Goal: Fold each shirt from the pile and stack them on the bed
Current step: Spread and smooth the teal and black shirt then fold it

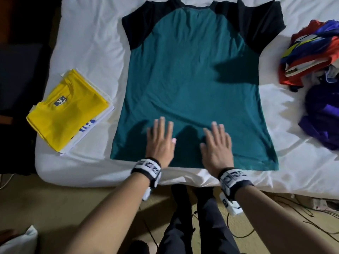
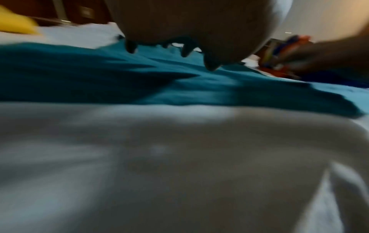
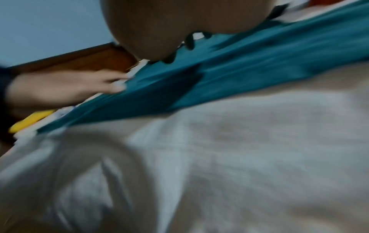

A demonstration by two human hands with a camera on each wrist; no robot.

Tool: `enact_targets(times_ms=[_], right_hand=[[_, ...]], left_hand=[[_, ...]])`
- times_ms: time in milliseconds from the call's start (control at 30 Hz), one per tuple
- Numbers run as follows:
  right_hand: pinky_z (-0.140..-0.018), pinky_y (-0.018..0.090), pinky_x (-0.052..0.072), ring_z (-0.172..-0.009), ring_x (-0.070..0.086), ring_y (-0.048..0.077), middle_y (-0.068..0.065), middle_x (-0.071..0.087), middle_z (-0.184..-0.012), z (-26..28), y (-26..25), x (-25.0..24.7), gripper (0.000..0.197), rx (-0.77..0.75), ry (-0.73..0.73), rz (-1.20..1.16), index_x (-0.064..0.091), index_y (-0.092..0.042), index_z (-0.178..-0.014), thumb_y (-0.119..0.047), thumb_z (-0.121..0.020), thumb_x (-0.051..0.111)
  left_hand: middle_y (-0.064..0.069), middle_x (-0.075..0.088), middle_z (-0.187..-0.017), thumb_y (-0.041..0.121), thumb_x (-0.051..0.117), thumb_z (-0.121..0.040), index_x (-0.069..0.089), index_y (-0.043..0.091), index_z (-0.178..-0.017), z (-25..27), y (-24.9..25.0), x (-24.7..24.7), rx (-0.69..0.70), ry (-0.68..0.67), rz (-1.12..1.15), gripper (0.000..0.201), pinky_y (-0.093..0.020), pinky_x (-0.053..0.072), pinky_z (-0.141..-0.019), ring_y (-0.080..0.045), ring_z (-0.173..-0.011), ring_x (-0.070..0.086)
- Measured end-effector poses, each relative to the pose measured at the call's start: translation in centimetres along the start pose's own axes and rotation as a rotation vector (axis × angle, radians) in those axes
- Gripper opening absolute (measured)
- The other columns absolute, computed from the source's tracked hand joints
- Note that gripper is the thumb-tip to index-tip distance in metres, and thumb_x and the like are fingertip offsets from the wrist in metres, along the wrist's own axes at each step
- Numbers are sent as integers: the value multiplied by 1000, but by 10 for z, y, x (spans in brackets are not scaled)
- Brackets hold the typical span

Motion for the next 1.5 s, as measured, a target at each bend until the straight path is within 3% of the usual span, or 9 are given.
enact_targets(times_ms=[67, 167, 367, 633, 767, 867, 1033, 1267, 1500], right_hand=[[-125, 50, 9, -157, 8, 30, 10, 15, -169, -12, -29, 28, 61, -167, -125, 76, 33, -19, -158, -40, -101, 35], [-125, 51, 2, -157, 5, 29, 5, 9, -171, -30, -11, 46, 63, -75, -168, 154, 21, -31, -162, -54, -103, 25], [-124, 48, -10, -157, -7, 27, -2, -7, -171, -33, 86, 32, 70, 262, -140, 181, 0, -42, -161, -72, -100, 17], [-122, 57, -14, -155, -15, 35, 15, -12, -169, -17, 147, -5, 81, 774, -88, 86, 1, -24, -163, -66, -94, 1], [-123, 53, -12, -156, -9, 34, 15, -3, -170, -43, 76, 1, 74, 377, -45, 133, 8, -20, -163, -53, -99, 21], [-124, 50, -6, -157, -7, 31, 9, -3, -171, -68, 16, 31, 70, -1, -164, 130, 6, -28, -163, -51, -99, 21], [-124, 46, -12, -157, -11, 25, -2, -13, -170, -74, 74, 35, 70, 251, -190, 129, -4, -40, -161, -70, -100, 13], [-123, 54, -11, -155, -19, 31, 10, -20, -168, -74, 140, -8, 75, 627, -280, 50, -10, -28, -162, -66, -101, 11], [-126, 52, -3, -157, -7, 33, 12, -2, -170, -159, 45, 7, 71, -20, -160, 70, 8, -25, -163, -53, -99, 19]], left_hand=[[-14, 2, -172, 43, 20, -101, 23, 18, -163, -9, 30, 20, 156, -112, -58, 67, -63, 11, -123, -34, -158, 2], [-9, -1, -173, 55, 19, -102, 14, 30, -164, -24, 16, 35, 154, -110, -91, 67, -60, 6, -124, -31, -159, 0], [-9, -11, -172, 69, 15, -100, -6, 42, -162, -29, -91, 35, -126, -47, -115, 71, -53, -4, -126, -30, -158, -6], [-16, -15, -170, 60, 15, -103, -5, 20, -164, -22, -132, 13, -512, -76, -69, 76, -62, -4, -123, -29, -157, -16], [-20, -6, -170, 51, 28, -100, 8, 13, -164, -48, -32, 3, -89, 25, -72, 78, -62, -7, -123, -37, -158, -5], [-14, -11, -171, 54, 29, -103, 3, 23, -165, -68, 27, 21, 153, -92, -85, 73, -60, -3, -125, -32, -158, -8], [-6, -20, -170, 71, 10, -98, -14, 35, -161, -81, -33, 36, -104, -151, -86, 76, -52, -13, -124, -26, -157, -15], [-10, -32, -165, 71, -10, -90, -18, 20, -161, -78, -109, 0, -524, -259, -61, 88, -58, -10, -123, -26, -155, -25], [-11, -25, -168, 65, 2, -95, -13, 27, -162, -165, 18, -5, 49, -171, -125, 79, -58, -13, -123, -30, -156, -21]])
Point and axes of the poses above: each hand's wrist, its own z-axis away from the middle knuckle, its own x-axis out of the palm, y = z × x, the point moved 4 cm from there along -z, towards the middle knuckle
